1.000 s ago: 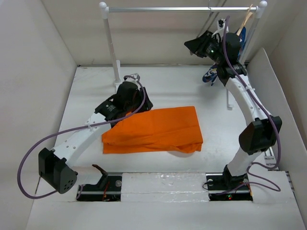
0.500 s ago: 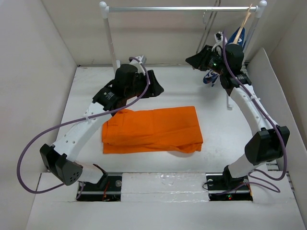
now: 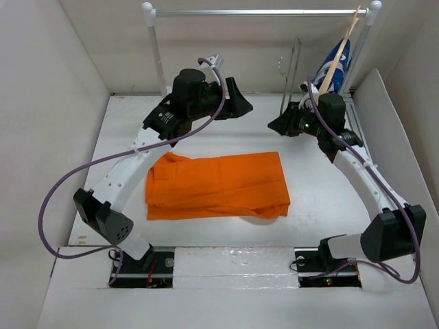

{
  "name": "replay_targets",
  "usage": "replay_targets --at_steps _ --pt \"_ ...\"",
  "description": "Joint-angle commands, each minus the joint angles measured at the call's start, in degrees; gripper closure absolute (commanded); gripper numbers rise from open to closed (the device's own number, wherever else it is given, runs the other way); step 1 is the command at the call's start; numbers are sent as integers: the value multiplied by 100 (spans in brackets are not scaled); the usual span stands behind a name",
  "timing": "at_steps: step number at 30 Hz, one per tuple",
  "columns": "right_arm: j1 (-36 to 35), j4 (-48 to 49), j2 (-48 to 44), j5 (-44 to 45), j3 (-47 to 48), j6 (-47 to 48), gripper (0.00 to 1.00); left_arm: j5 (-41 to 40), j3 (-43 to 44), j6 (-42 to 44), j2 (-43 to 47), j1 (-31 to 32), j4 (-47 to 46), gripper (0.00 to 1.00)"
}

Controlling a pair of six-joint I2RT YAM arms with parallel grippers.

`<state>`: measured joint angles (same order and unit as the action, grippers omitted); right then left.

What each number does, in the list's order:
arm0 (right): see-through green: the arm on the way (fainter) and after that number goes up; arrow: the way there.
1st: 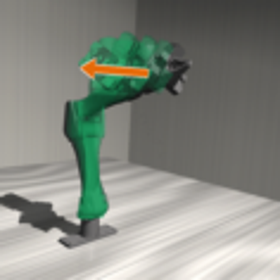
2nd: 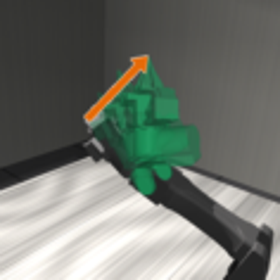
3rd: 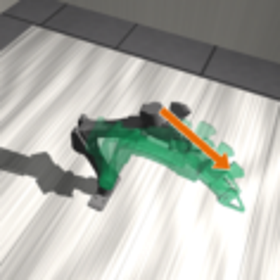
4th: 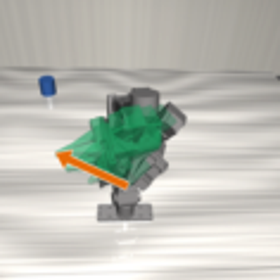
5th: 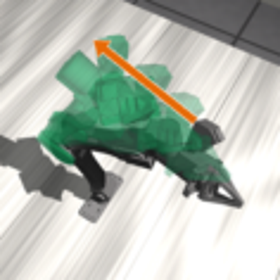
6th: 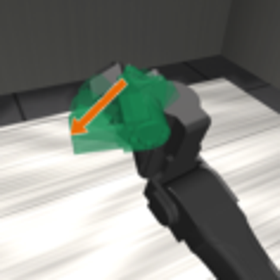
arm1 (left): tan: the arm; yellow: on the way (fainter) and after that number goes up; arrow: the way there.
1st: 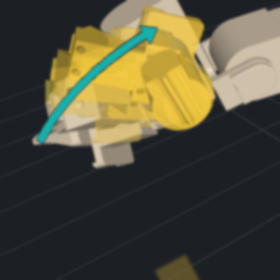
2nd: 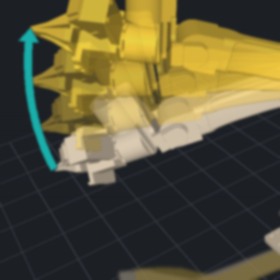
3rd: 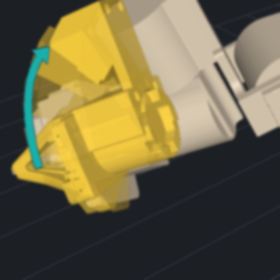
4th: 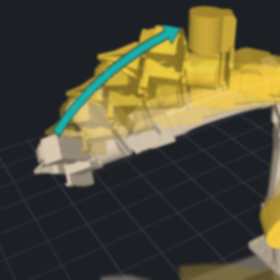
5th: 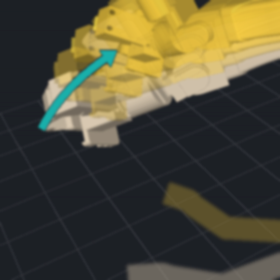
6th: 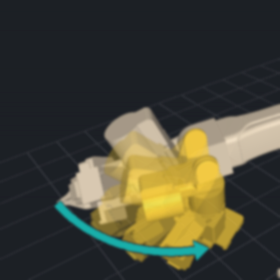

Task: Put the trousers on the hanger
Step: Pick up the hanger from the clothesline, then place the trousers on the hanger.

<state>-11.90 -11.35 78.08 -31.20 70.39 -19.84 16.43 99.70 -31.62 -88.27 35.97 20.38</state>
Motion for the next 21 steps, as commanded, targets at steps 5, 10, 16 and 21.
replay_targets --at_steps 5,10,16,21 --pt "-224 -261 -960 -193 -1182 393 100 -67 568 59 -1084 682 -482 41" --pt "-339 -420 -1373 -220 -1563 367 100 -702 85 -63 -1280 991 -1053 47" --pt "-339 -605 -1743 -386 -1888 270 100 -737 -232 -407 -1552 1167 -1660 60" --pt "-278 -622 -2007 -536 -2064 164 100 -913 -319 -494 -1737 1404 -1756 64"
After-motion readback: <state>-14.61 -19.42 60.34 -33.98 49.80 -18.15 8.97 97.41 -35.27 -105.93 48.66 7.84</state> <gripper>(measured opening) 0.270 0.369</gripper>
